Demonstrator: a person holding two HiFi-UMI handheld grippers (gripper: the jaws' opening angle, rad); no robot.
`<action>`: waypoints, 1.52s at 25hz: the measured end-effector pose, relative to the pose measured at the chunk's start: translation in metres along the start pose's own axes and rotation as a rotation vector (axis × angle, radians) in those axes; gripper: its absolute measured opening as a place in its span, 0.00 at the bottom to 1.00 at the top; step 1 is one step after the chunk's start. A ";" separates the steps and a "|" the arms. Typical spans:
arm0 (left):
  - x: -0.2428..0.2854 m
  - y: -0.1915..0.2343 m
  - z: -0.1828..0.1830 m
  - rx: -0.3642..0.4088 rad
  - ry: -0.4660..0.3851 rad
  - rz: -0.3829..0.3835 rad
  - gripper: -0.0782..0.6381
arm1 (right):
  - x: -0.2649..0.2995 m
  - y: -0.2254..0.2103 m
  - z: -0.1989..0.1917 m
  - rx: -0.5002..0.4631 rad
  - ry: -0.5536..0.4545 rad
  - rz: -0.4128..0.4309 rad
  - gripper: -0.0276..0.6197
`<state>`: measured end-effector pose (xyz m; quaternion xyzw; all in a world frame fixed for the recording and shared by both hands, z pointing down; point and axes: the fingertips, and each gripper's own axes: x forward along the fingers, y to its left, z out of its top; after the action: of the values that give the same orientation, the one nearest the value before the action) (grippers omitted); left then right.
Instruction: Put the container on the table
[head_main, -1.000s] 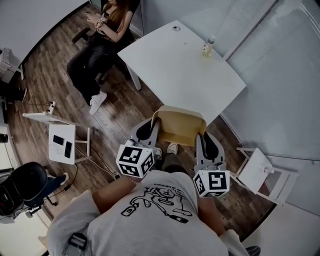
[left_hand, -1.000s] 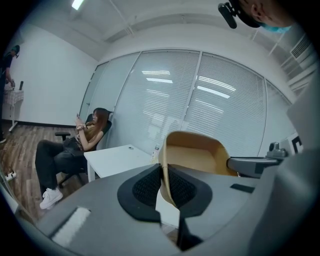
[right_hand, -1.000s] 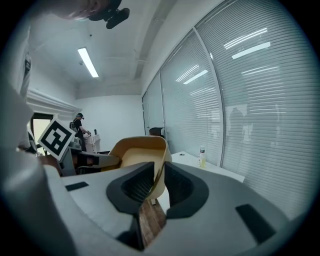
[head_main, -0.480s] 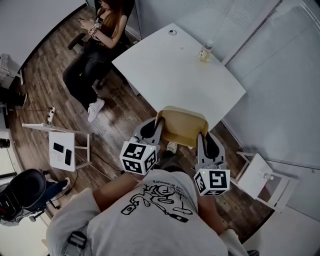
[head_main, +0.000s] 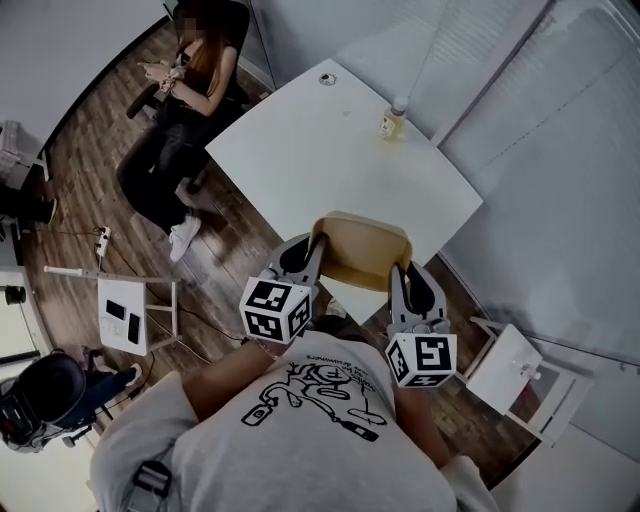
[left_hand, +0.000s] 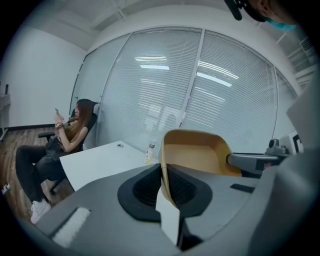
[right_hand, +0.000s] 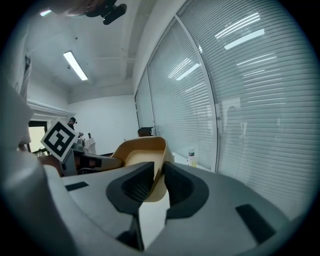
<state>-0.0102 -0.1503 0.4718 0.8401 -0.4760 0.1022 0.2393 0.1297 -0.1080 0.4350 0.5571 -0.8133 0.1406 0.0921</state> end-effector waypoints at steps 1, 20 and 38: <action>0.007 -0.001 0.003 0.001 0.001 0.001 0.12 | 0.004 -0.006 0.001 0.002 0.002 0.003 0.10; 0.067 0.042 0.008 -0.002 0.127 -0.055 0.12 | 0.073 -0.023 0.000 0.036 0.069 -0.032 0.10; 0.146 0.091 -0.102 0.009 0.364 -0.055 0.12 | 0.142 -0.056 -0.120 0.113 0.309 -0.089 0.10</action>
<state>-0.0045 -0.2484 0.6465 0.8215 -0.4010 0.2480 0.3207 0.1291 -0.2124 0.5993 0.5685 -0.7548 0.2660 0.1906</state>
